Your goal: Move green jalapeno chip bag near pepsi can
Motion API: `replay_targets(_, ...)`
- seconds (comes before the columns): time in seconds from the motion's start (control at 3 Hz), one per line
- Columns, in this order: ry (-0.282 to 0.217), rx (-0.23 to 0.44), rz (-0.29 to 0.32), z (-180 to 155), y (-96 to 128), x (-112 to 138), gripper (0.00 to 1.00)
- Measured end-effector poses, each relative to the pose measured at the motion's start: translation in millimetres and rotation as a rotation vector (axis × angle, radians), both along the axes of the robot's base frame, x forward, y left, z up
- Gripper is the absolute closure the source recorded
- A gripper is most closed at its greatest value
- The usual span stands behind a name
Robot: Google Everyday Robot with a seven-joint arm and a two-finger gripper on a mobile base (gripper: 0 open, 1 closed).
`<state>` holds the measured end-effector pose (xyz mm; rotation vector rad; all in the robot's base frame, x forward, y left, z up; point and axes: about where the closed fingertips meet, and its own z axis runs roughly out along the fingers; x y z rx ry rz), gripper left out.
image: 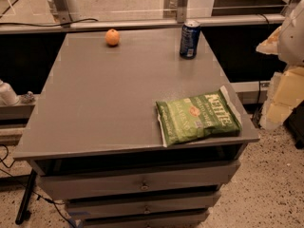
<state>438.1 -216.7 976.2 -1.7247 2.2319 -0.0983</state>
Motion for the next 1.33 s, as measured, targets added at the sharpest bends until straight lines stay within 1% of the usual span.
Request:
replay_targets(0.33,0.0,0.0,0.0,0.0,0.0,0.1,0.0)
replay_targets(0.67,-0.023,0.016,0.016,-6.2,1.0,10.1,0.0)
replay_targets(1.0,-0.038,0.05,0.058,-35.9,10.8,31.5,0.0)
replay_targets(1.33,-0.011,0.092,0.085,-81.5,19.8,53.0,0.0)
